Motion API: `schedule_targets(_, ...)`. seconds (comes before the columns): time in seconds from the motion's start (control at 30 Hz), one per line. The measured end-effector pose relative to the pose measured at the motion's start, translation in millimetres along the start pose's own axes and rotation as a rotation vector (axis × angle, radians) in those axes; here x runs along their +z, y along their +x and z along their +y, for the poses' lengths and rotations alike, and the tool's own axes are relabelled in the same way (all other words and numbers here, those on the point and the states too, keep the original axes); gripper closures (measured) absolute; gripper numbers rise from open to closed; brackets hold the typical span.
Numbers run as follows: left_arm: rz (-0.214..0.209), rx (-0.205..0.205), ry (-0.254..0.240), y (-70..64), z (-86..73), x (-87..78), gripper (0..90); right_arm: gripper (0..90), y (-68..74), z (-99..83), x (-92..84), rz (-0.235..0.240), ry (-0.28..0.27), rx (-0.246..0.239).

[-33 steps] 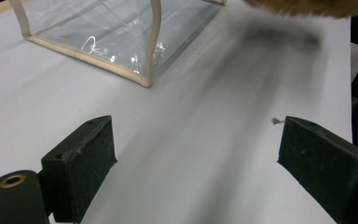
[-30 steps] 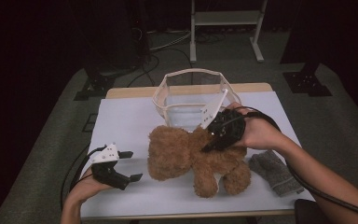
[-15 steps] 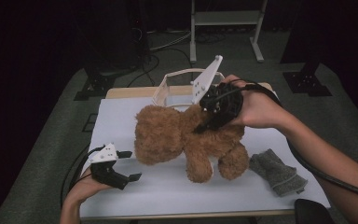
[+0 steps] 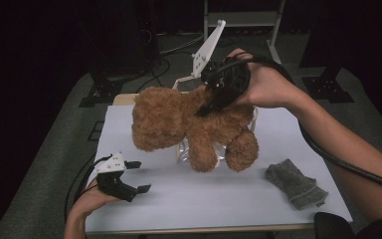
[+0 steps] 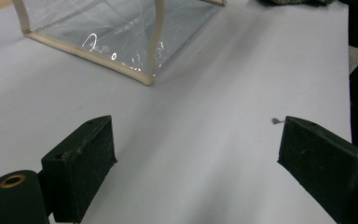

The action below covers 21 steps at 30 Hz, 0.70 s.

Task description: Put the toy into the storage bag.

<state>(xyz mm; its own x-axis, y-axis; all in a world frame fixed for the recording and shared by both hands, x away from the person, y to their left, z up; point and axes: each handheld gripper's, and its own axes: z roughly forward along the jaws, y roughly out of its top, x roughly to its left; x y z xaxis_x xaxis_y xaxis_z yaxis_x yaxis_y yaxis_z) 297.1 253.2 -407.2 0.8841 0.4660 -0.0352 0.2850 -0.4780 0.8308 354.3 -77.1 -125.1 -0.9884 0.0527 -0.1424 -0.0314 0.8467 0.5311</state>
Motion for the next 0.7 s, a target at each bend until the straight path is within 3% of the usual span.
schedule_targets(0.33, -0.003, -0.006, 0.003, 1.0, -1.3, 1.6, 9.8, 69.3, -28.3, 15.5, -16.1, -0.041, 0.002, 0.027)
schedule_targets(0.7, -0.01, -0.006, 0.009, 0.7, -3.3, 3.6, 9.7, 69.3, -60.6, 19.8, -17.0, -0.051, 0.008, 0.073)
